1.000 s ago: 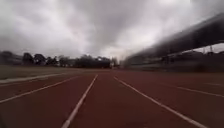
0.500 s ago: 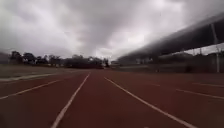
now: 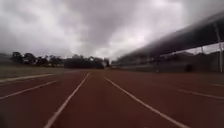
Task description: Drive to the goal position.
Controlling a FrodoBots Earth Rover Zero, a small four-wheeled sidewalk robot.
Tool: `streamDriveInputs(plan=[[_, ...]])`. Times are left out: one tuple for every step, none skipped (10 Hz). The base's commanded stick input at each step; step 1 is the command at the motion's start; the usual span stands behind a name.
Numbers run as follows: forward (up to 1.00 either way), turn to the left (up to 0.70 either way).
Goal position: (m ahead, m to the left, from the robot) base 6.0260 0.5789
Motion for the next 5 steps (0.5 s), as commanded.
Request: streamDriveInputs(plan=[[0.7, 0.0], [0.7, 0.0], [0.7, 0.0], [0.7, 0.0], [0.7, 0.0]])
